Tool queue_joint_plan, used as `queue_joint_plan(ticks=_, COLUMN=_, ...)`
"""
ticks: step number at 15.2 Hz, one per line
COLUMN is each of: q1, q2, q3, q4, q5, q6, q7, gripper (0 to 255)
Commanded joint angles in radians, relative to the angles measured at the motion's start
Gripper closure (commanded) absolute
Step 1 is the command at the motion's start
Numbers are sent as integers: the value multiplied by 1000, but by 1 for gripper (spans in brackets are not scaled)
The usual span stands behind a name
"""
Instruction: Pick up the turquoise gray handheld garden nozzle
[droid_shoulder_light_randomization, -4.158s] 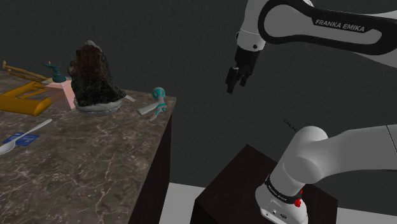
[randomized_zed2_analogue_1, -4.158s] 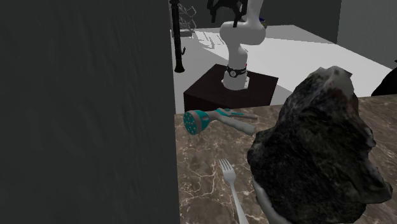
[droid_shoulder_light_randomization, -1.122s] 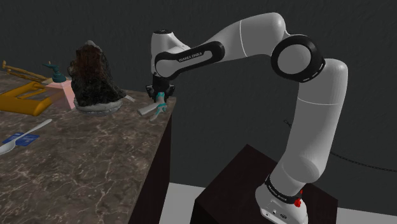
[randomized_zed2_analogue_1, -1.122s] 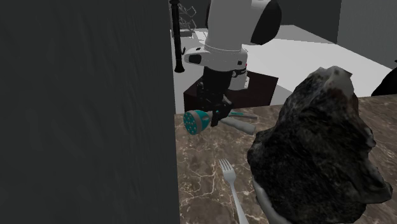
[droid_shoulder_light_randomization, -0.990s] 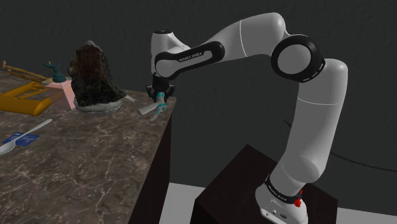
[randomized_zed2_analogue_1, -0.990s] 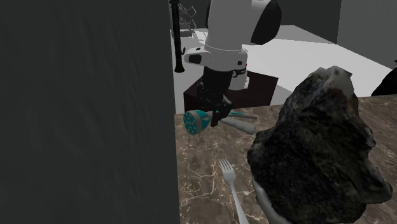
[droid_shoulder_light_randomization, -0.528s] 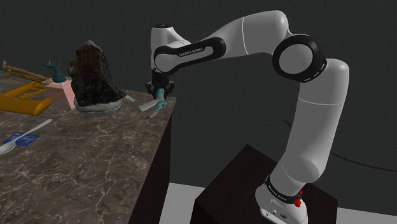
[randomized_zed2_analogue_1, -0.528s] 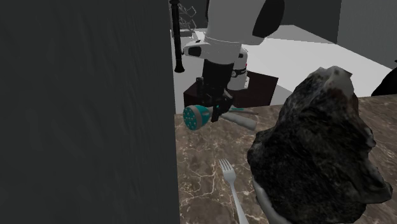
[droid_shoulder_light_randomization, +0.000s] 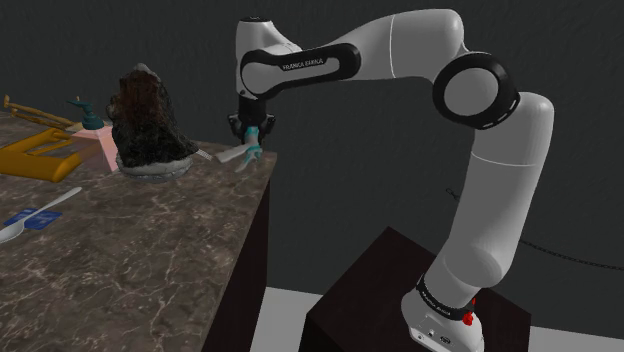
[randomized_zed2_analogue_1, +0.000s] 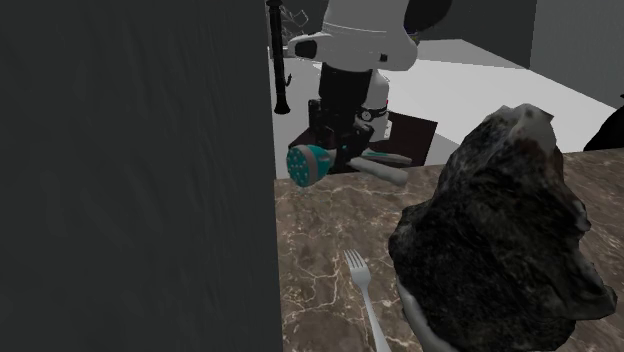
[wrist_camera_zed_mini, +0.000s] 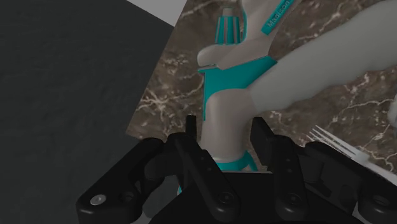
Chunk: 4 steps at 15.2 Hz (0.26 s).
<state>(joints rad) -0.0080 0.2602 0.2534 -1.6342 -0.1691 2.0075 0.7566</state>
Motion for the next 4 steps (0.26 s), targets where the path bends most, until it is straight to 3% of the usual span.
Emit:
queue_joint_plan(ticks=1, q1=0, q2=-4, q3=1, q4=21, q5=3, q6=-24, q7=-4, gripper=255)
queue_joint_plan(ticks=4, q1=0, q2=-6, q3=1, q4=34, q5=4, q6=-39, q7=-6, gripper=255)
